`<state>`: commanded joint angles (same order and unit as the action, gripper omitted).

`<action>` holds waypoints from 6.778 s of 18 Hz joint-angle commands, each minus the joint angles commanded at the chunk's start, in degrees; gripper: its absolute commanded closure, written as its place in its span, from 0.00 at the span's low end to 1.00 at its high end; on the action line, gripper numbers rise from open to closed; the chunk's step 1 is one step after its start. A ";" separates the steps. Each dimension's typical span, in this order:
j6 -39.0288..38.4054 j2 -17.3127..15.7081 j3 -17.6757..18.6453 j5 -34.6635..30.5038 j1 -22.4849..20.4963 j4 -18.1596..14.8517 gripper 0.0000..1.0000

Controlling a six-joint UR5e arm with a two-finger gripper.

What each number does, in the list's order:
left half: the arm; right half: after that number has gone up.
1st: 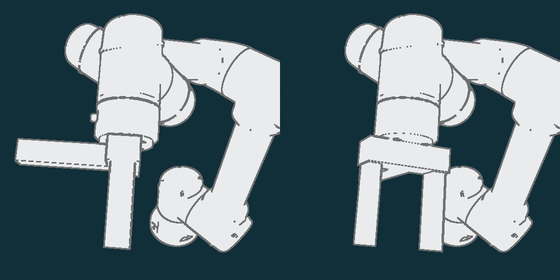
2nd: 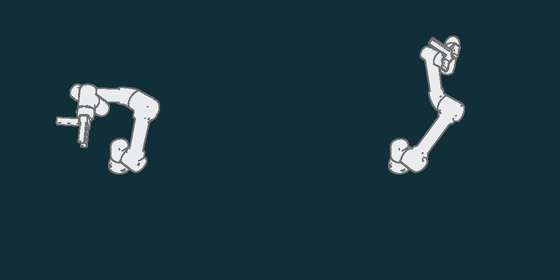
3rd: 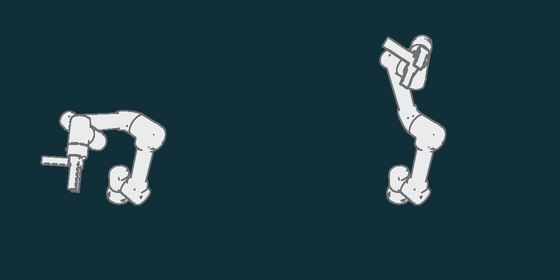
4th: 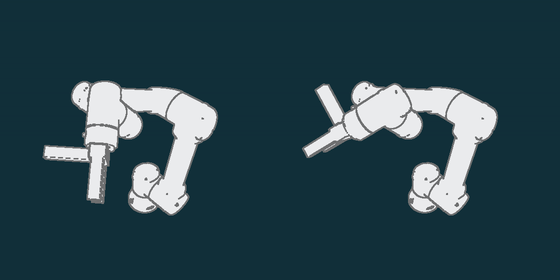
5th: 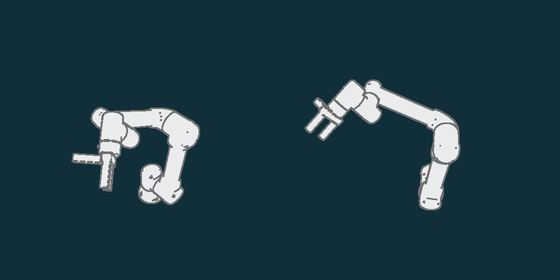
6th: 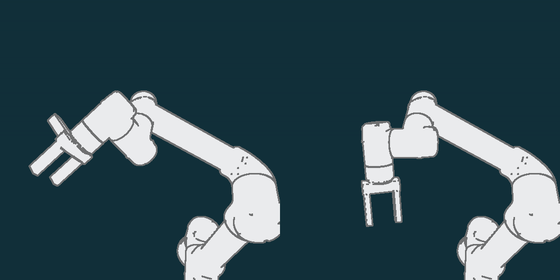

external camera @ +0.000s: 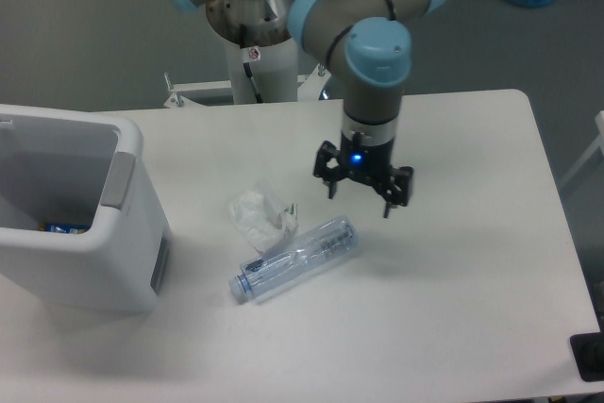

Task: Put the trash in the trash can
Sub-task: 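Move the open gripper over the crumpled white tissue and lower it, then close the gripper on the crumpled white tissue and lift it, then carry the tissue over the white bin and open the gripper, then move the open gripper over the clear plastic bottle and lower it, then close the gripper around the bottle's capped end and lift it upright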

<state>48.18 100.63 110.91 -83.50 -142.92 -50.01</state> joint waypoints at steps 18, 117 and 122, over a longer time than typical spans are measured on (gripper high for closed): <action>-10.21 5.19 3.96 -11.43 11.09 -0.09 1.00; 4.64 16.43 -9.22 -3.42 13.63 5.98 0.00; 4.82 18.19 -9.93 -4.57 14.25 5.98 0.00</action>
<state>53.00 118.82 100.99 -88.07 -128.67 -44.03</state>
